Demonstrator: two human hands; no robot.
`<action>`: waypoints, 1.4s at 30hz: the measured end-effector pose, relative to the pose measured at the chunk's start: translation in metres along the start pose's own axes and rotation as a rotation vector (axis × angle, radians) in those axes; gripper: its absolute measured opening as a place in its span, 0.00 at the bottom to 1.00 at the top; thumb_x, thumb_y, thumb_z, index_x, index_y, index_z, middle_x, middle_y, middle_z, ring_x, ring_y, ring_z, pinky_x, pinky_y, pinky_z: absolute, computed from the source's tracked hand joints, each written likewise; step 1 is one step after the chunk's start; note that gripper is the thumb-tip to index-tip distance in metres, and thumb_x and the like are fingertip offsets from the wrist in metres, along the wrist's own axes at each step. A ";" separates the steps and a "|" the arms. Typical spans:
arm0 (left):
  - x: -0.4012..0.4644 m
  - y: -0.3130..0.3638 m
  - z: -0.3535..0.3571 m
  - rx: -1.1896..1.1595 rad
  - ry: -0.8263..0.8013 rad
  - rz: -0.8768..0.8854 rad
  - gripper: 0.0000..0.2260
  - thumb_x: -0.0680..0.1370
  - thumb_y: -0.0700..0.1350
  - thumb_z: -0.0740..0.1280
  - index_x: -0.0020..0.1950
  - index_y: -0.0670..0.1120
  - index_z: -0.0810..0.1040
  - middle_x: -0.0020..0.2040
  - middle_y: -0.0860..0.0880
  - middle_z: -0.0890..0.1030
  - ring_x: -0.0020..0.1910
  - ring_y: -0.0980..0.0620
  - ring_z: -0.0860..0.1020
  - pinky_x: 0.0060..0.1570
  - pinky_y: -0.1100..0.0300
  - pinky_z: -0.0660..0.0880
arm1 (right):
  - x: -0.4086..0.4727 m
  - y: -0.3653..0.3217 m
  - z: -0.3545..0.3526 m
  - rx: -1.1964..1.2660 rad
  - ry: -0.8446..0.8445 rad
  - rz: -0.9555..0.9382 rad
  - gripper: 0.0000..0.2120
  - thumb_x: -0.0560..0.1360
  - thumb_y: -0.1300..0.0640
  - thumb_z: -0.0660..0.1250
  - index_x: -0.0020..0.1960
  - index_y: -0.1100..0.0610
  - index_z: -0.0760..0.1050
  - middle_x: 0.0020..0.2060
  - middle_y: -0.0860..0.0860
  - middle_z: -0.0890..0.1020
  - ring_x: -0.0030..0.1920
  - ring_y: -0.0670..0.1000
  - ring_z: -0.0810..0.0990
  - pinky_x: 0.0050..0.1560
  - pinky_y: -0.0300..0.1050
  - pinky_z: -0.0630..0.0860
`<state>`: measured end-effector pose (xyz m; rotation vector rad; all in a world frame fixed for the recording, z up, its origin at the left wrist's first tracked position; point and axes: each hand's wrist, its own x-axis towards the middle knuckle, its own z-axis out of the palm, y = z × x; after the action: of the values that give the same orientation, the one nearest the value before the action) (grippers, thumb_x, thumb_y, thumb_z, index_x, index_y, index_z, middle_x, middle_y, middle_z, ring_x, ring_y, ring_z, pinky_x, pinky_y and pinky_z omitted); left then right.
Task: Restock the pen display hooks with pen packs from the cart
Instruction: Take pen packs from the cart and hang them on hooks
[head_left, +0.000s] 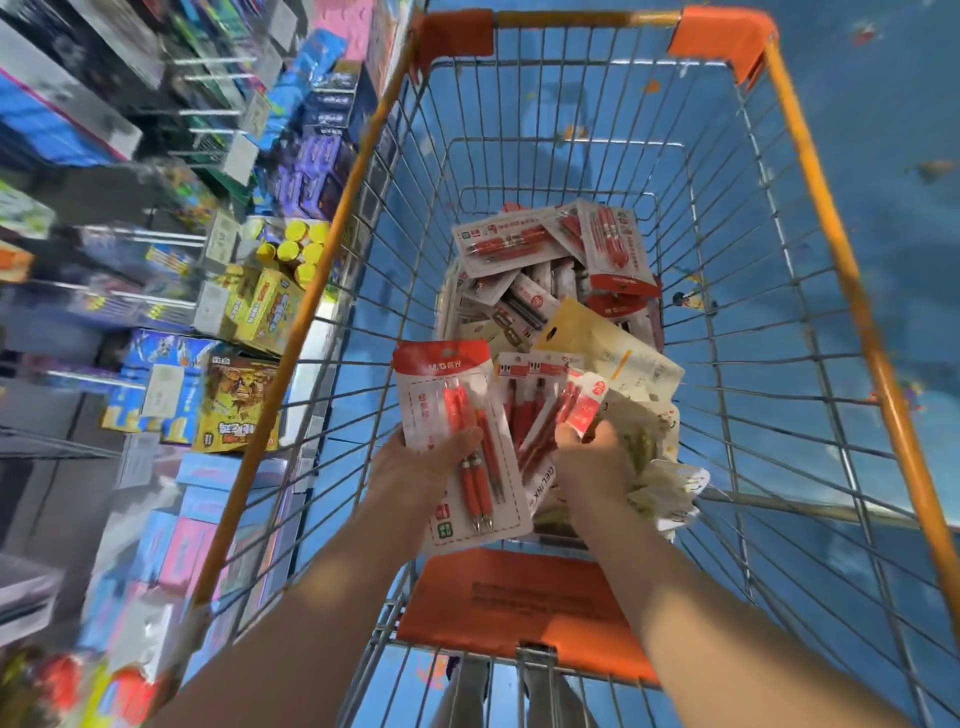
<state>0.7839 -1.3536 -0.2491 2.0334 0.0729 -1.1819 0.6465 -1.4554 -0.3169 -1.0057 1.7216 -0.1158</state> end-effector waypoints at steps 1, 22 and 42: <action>-0.008 0.001 0.000 -0.015 -0.035 0.009 0.14 0.72 0.53 0.80 0.53 0.50 0.83 0.41 0.50 0.88 0.39 0.48 0.88 0.45 0.50 0.83 | -0.005 -0.003 -0.009 0.024 0.003 -0.014 0.20 0.83 0.52 0.62 0.72 0.57 0.68 0.60 0.58 0.79 0.52 0.56 0.79 0.50 0.53 0.78; -0.216 0.078 -0.114 -0.393 -0.367 0.370 0.29 0.60 0.54 0.85 0.55 0.39 0.85 0.50 0.35 0.86 0.43 0.41 0.87 0.43 0.49 0.84 | -0.226 -0.116 -0.106 0.143 -0.811 -0.608 0.11 0.79 0.58 0.71 0.60 0.46 0.78 0.50 0.47 0.88 0.51 0.50 0.87 0.55 0.54 0.84; -0.370 -0.054 -0.281 -0.813 0.194 0.480 0.18 0.67 0.46 0.78 0.55 0.44 0.83 0.47 0.42 0.88 0.40 0.45 0.86 0.50 0.45 0.84 | -0.447 -0.044 0.008 0.088 -1.063 -0.513 0.15 0.80 0.56 0.70 0.65 0.58 0.81 0.58 0.58 0.85 0.53 0.55 0.86 0.47 0.42 0.82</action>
<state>0.7537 -1.0206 0.0783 1.3224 0.1269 -0.5160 0.7024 -1.1823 0.0355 -1.1264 0.4811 0.0230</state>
